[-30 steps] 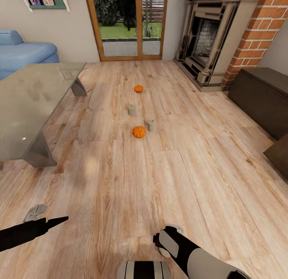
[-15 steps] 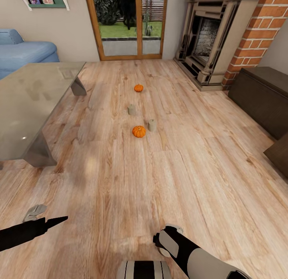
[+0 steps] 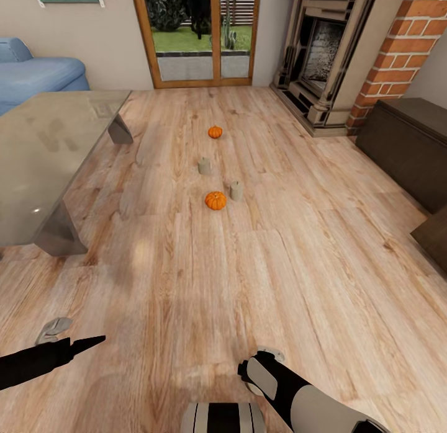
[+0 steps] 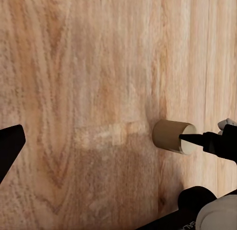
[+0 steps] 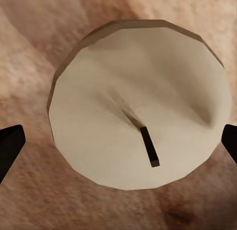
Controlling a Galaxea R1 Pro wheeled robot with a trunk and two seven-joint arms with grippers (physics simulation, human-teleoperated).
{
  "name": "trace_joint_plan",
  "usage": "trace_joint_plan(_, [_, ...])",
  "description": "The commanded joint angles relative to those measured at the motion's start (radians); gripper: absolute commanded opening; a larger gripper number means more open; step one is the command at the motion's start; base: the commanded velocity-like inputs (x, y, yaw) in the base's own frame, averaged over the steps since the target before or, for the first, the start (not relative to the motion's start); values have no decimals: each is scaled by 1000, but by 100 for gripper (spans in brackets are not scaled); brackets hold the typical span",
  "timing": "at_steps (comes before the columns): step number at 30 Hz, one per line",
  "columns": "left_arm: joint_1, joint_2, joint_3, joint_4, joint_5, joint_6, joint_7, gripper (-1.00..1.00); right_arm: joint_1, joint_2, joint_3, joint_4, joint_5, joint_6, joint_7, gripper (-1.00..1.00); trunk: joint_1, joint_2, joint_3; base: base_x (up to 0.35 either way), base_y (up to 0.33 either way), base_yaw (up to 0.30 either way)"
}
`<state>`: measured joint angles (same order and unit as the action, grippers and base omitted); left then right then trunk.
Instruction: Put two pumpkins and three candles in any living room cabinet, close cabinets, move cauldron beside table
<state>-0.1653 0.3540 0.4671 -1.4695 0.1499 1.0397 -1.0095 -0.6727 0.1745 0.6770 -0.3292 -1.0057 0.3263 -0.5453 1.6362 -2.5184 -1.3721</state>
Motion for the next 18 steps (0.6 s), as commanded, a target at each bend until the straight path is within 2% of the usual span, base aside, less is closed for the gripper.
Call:
trace_joint_plan(1, [0, 0, 1, 0, 0, 5, -3, 100, -1, 0, 4, -1, -1, 5, -5, 100, 0, 0, -1, 0, 0, 0])
trace_joint_plan(18, [0, 0, 1, 0, 0, 5, -3, 100, -1, 0, 4, -1, -1, 5, -5, 100, 0, 0, -1, -11, -16, 0])
